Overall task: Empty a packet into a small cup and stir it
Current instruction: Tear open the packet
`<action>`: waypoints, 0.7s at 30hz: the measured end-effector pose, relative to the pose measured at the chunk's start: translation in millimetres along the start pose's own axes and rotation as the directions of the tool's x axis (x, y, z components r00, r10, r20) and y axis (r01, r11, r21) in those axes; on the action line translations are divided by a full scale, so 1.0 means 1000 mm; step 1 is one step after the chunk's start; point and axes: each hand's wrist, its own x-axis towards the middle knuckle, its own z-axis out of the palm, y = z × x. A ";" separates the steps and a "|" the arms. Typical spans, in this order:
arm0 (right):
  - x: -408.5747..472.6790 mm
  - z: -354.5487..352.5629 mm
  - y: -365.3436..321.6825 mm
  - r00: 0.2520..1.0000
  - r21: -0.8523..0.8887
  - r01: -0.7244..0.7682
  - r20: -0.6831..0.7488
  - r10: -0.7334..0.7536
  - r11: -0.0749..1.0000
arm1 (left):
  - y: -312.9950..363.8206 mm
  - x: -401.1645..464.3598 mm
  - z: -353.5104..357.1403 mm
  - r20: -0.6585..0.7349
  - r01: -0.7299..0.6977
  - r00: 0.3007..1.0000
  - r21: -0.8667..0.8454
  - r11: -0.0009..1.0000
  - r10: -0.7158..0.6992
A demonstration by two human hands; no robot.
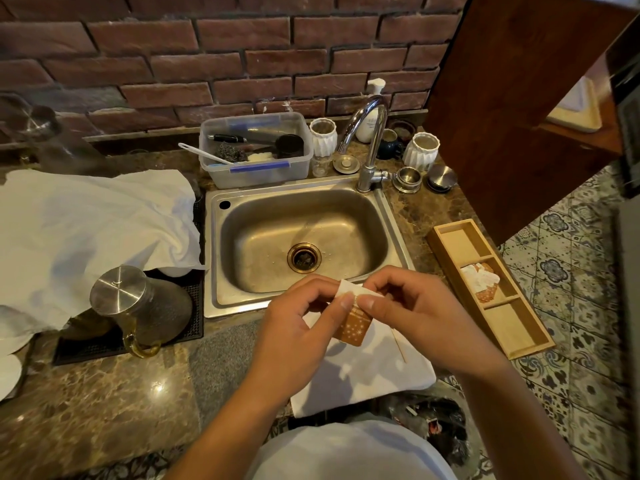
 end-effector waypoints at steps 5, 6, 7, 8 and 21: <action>0.000 0.003 0.000 0.998 -0.078 0.052 -0.016 -0.053 0.996 | 0.000 0.004 -0.002 -0.024 -0.002 1.000 0.009 1.000 0.002; 0.000 0.003 0.000 0.998 -0.093 0.057 0.001 -0.058 0.994 | 0.000 0.004 -0.002 -0.034 0.009 0.999 -0.001 1.000 -0.009; 0.000 0.003 0.000 0.998 -0.097 0.061 0.025 -0.059 0.993 | 0.000 0.005 -0.001 -0.040 0.024 0.999 -0.017 1.000 -0.024; 0.000 0.003 0.000 0.997 -0.096 0.060 0.048 -0.056 0.994 | 0.000 0.005 -0.001 -0.037 0.040 0.998 -0.035 0.999 -0.042; -0.002 0.000 0.001 0.996 -0.052 0.036 0.079 -0.032 0.998 | -0.006 0.008 -0.007 0.042 0.111 0.993 -0.118 0.987 -0.106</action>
